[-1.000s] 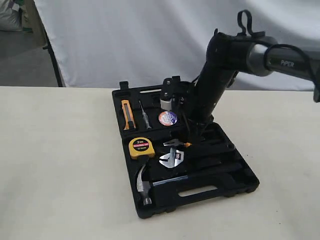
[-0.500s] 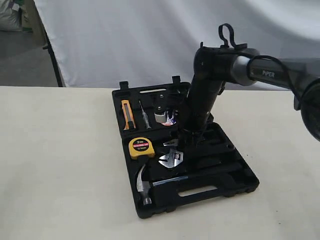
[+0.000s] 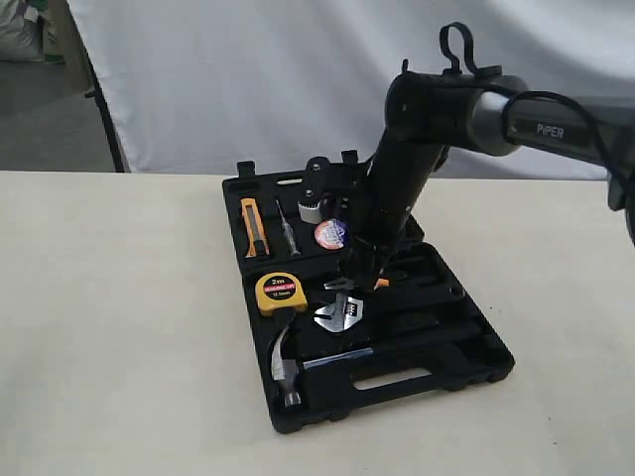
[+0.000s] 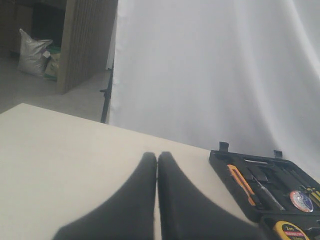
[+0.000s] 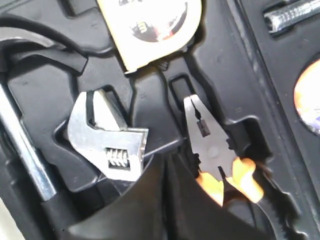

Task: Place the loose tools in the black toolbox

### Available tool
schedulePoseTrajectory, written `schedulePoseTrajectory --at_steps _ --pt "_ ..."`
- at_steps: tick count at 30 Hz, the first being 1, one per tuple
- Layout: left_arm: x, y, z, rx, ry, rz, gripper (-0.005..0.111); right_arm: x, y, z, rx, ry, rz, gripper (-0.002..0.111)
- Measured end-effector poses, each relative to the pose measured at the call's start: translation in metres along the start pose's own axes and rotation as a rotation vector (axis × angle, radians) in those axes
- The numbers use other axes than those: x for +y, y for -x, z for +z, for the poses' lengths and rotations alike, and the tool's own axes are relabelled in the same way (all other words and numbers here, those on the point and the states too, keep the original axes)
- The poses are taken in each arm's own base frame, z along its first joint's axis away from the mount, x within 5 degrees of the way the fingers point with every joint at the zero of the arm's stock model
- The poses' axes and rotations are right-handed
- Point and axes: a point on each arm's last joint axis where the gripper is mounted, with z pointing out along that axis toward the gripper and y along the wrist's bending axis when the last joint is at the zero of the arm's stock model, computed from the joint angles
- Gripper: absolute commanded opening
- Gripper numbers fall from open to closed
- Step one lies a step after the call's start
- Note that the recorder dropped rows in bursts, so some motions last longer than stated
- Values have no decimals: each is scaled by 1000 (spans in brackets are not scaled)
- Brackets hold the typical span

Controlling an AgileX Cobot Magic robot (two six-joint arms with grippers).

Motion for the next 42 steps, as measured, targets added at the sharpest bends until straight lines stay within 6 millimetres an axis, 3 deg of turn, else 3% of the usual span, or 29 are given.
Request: schedulePoseTrajectory --at_steps 4,9,12,19,25,28,31,42 --pt "0 0 0 0 0 0 1 3 0 3 -7 25 10 0" --pt "0 0 0 0 0 0 1 13 -12 26 43 94 8 0" --pt "0 0 0 0 0 0 1 16 -17 30 59 103 3 0" --pt "0 0 0 0 0 0 1 16 -17 25 65 84 -8 0" --pt "0 0 0 0 0 0 1 8 -4 -1 -21 -32 -9 0" --pt "0 0 0 0 0 0 1 7 -6 12 -12 -11 -1 0" --pt "0 0 0 0 0 0 1 8 -12 39 25 44 6 0" --pt "0 0 0 0 0 0 1 8 -12 40 58 54 8 0"
